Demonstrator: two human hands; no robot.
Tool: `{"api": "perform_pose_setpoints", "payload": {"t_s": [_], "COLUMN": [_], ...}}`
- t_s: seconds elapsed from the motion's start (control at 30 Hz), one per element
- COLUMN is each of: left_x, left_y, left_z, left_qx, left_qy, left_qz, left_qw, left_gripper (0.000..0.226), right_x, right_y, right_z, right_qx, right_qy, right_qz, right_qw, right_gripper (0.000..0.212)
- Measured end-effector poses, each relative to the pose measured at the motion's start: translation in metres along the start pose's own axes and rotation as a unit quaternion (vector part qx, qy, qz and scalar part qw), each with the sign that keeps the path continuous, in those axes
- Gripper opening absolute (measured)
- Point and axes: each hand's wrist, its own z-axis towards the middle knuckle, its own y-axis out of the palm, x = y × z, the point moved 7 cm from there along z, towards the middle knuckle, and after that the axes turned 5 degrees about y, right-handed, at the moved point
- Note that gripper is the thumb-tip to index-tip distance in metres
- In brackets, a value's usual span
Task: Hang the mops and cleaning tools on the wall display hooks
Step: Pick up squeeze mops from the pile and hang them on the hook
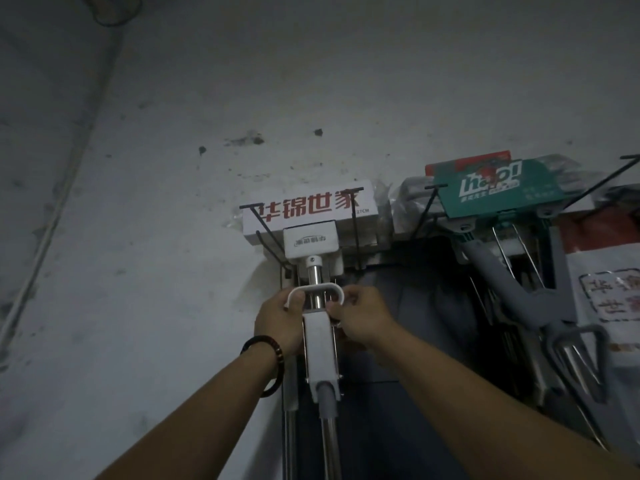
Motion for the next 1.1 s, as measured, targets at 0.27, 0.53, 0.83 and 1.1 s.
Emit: {"api": "perform_pose_setpoints", "payload": {"t_s": [0.27, 0.53, 0.83, 1.1], "left_x": [-0.015, -0.009, -0.022, -0.086], "left_y": [0.007, 0.002, -0.025, -0.054], "left_z": [-0.001, -0.017, -0.094, -0.242], "left_qx": [-0.016, -0.042, -0.098, -0.171], "left_qy": [-0.009, -0.044, -0.146, -0.245], "left_qz": [-0.012, -0.016, -0.029, -0.028], "left_qw": [1.0, 0.998, 0.984, 0.954], "left_gripper": [0.024, 0.029, 0.017, 0.014], "right_x": [0.008, 0.006, 0.044, 0.112], "right_y": [-0.003, -0.001, 0.006, 0.024], "right_z": [-0.002, -0.01, -0.08, -0.205], "right_qx": [-0.046, -0.025, 0.032, 0.035], "right_qy": [0.016, 0.016, -0.044, -0.029], "right_qz": [0.015, -0.045, -0.1, -0.137], "right_qw": [0.999, 0.999, 0.993, 0.99], "right_gripper": [0.009, 0.013, 0.037, 0.019]}}
